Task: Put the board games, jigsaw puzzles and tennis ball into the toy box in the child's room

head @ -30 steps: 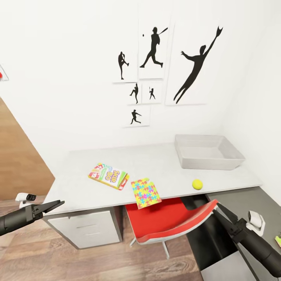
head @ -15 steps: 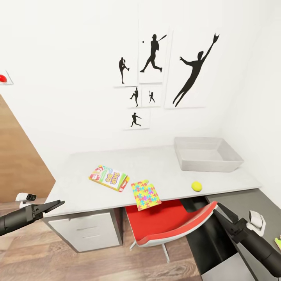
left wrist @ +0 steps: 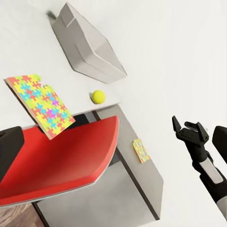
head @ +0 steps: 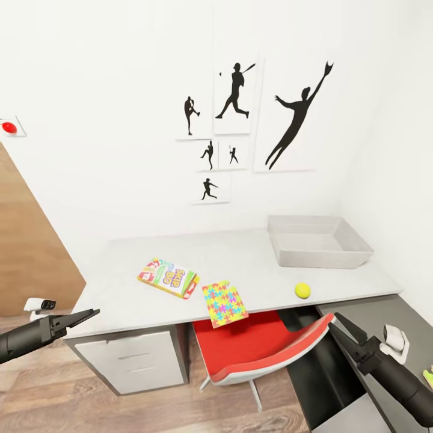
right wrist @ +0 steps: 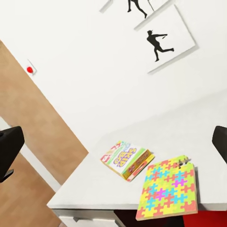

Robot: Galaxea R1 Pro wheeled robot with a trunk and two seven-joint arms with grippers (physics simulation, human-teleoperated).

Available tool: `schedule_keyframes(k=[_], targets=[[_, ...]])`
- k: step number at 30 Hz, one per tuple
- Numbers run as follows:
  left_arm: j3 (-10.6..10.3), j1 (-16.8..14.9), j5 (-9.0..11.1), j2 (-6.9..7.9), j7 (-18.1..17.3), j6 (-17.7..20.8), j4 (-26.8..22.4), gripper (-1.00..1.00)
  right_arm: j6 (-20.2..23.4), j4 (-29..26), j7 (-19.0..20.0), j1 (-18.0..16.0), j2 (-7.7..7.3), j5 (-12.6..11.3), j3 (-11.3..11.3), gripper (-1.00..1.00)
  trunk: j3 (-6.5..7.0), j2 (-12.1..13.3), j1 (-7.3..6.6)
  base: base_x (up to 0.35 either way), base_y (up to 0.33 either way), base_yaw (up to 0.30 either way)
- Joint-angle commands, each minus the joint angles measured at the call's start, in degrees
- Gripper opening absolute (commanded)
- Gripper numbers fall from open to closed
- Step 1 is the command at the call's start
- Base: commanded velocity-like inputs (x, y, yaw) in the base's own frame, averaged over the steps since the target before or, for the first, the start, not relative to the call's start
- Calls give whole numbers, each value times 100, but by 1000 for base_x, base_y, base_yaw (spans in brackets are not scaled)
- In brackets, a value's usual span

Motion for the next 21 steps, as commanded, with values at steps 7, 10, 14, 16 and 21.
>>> schedule_keyframes(k=[7, 10, 14, 16, 21], targets=[[0, -4, -17, -6, -24, 51, -1, 100, 59, 10, 15, -5, -3, -21, -5, 100, 32, -11, 4, 0, 0, 0], [0, -4, -17, -7, -24, 51, -1, 100, 63, 10, 22, -8, -7, -19, -5, 100, 37, -11, 4, 0, 0, 0], [0, -4, -20, -8, -24, 47, -1, 100, 67, 11, 17, -9, -5, -19, -11, 100, 40, -11, 4, 0, 0, 0], [0, -4, -21, -8, -24, 48, -1, 100, 70, 11, 12, -9, -4, -18, -12, 100, 40, -11, 4, 0, 0, 0], [0, -4, -23, -8, -24, 47, -1, 100, 82, 11, 6, -10, -2, -19, -13, 100, 41, -11, 4, 0, 0, 0]])
